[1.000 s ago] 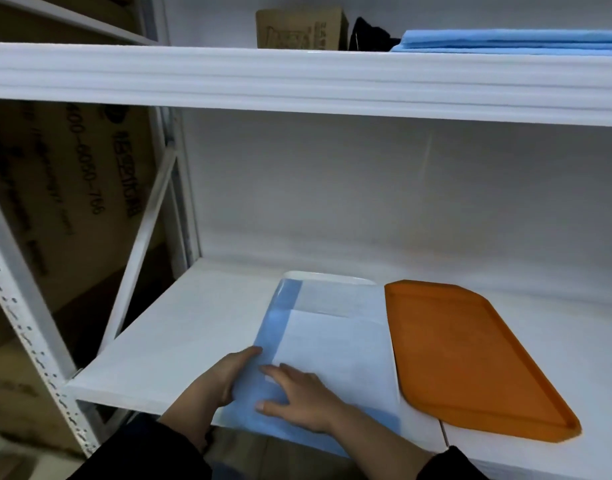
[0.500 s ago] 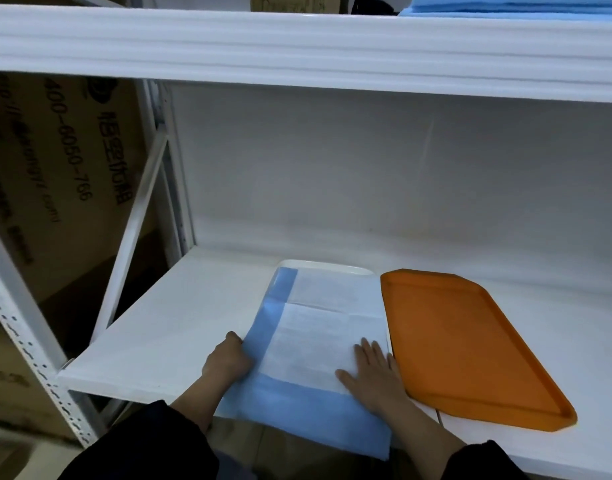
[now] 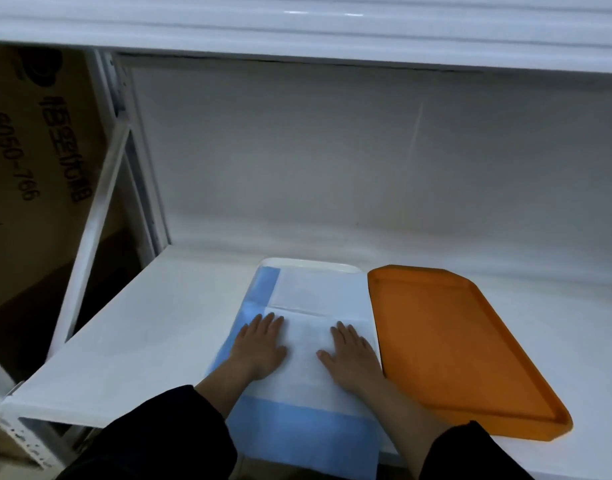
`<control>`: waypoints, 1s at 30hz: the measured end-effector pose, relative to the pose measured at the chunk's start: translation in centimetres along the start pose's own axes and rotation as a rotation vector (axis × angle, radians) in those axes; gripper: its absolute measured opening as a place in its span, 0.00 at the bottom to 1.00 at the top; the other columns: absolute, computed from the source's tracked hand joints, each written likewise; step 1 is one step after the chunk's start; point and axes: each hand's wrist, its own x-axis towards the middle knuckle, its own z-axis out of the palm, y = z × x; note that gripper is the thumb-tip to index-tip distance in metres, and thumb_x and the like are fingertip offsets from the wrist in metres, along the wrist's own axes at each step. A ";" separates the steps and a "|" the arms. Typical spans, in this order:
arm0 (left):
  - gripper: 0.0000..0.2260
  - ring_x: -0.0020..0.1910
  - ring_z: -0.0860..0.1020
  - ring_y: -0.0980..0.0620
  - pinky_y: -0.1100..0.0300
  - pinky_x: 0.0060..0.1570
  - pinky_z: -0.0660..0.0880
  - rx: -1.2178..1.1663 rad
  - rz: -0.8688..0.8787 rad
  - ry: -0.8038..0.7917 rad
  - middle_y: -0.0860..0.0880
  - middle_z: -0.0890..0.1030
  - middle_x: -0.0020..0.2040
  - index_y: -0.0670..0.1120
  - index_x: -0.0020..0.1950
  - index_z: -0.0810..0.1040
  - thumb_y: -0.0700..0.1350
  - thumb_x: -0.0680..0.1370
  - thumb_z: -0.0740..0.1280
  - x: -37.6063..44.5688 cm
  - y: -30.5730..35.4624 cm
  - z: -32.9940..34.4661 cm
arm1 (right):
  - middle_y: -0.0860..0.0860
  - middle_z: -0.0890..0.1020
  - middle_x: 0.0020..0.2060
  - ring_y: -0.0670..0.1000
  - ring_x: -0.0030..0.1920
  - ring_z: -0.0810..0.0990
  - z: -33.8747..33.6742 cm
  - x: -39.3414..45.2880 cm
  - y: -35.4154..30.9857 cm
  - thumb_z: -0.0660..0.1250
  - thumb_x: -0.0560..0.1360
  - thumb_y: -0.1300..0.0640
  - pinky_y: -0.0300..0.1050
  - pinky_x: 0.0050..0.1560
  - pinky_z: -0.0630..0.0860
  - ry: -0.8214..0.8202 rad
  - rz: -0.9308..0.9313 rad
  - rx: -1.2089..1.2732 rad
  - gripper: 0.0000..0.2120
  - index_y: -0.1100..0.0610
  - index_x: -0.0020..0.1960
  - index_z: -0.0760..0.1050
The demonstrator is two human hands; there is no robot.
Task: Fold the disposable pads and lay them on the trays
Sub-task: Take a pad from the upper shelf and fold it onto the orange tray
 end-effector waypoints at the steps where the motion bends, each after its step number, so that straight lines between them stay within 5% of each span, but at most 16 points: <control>1: 0.29 0.78 0.44 0.48 0.51 0.75 0.45 0.010 0.023 -0.039 0.49 0.44 0.79 0.50 0.78 0.43 0.56 0.82 0.51 0.3 0.3 0.4 | 0.51 0.43 0.78 0.51 0.77 0.41 0.0 0.2 -0.3 0.48 0.81 0.42 0.48 0.76 0.42 -0.011 -0.026 -0.007 0.32 0.55 0.78 0.43; 7: 0.34 0.78 0.44 0.49 0.52 0.75 0.45 0.074 0.130 -0.100 0.49 0.42 0.79 0.52 0.78 0.43 0.65 0.76 0.41 5.1 1.4 2.1 | 0.51 0.43 0.78 0.51 0.77 0.41 0.4 4.0 0.0 0.48 0.80 0.40 0.49 0.75 0.41 -0.009 -0.072 -0.035 0.32 0.54 0.78 0.44; 10: 0.45 0.78 0.45 0.49 0.50 0.75 0.46 0.098 0.112 -0.081 0.50 0.44 0.79 0.53 0.78 0.44 0.68 0.62 0.31 5.9 1.1 2.6 | 0.51 0.44 0.78 0.52 0.77 0.42 0.9 4.5 0.6 0.31 0.64 0.25 0.50 0.75 0.39 -0.023 -0.072 -0.057 0.50 0.53 0.78 0.45; 12: 0.39 0.78 0.47 0.49 0.48 0.74 0.47 0.117 0.029 -0.051 0.51 0.46 0.79 0.53 0.78 0.46 0.68 0.69 0.35 6.3 0.2 2.8 | 0.51 0.46 0.78 0.53 0.77 0.42 0.9 4.9 1.4 0.19 0.51 0.25 0.53 0.74 0.38 -0.014 -0.038 -0.104 0.62 0.53 0.78 0.46; 13: 0.37 0.77 0.48 0.48 0.47 0.74 0.47 0.120 -0.025 -0.027 0.51 0.47 0.79 0.53 0.78 0.46 0.67 0.71 0.36 6.4 -0.3 2.8 | 0.51 0.47 0.78 0.54 0.77 0.42 0.8 5.1 1.7 0.18 0.53 0.25 0.53 0.74 0.38 0.001 -0.002 -0.117 0.61 0.53 0.78 0.47; 15: 0.33 0.77 0.47 0.47 0.45 0.73 0.45 0.133 -0.121 0.003 0.51 0.49 0.79 0.52 0.78 0.48 0.65 0.76 0.42 6.5 -1.1 2.7 | 0.52 0.48 0.78 0.54 0.77 0.43 0.2 5.6 2.3 0.32 0.73 0.29 0.53 0.75 0.41 0.043 0.095 -0.138 0.43 0.54 0.78 0.49; 17: 0.30 0.77 0.45 0.47 0.44 0.73 0.43 0.120 -0.162 0.021 0.50 0.50 0.79 0.50 0.78 0.49 0.62 0.79 0.48 6.5 -1.4 2.5 | 0.52 0.49 0.77 0.54 0.77 0.45 -0.6 6.0 2.8 0.48 0.79 0.40 0.52 0.75 0.46 0.098 0.179 -0.152 0.32 0.55 0.77 0.50; 24: 0.30 0.78 0.45 0.46 0.47 0.74 0.48 0.025 0.022 -0.053 0.49 0.44 0.79 0.54 0.78 0.45 0.60 0.79 0.52 6.9 0.5 2.4 | 0.56 0.56 0.75 0.56 0.74 0.57 -2.7 8.9 4.5 0.64 0.76 0.47 0.50 0.74 0.57 0.172 0.346 0.311 0.38 0.56 0.77 0.48; 28: 0.29 0.77 0.45 0.46 0.46 0.73 0.50 0.027 0.035 -0.066 0.50 0.45 0.79 0.56 0.78 0.47 0.61 0.79 0.52 7.1 0.8 2.8 | 0.55 0.66 0.72 0.56 0.69 0.68 -2.7 11.0 5.6 0.70 0.72 0.54 0.53 0.68 0.67 0.229 0.339 0.700 0.36 0.59 0.75 0.58; 30: 0.30 0.77 0.46 0.47 0.46 0.73 0.52 0.032 0.029 -0.062 0.50 0.46 0.79 0.55 0.78 0.48 0.61 0.78 0.53 7.1 0.8 2.5 | 0.56 0.76 0.62 0.57 0.59 0.76 -2.9 11.8 6.0 0.71 0.71 0.59 0.53 0.62 0.74 0.240 0.377 0.851 0.29 0.63 0.69 0.67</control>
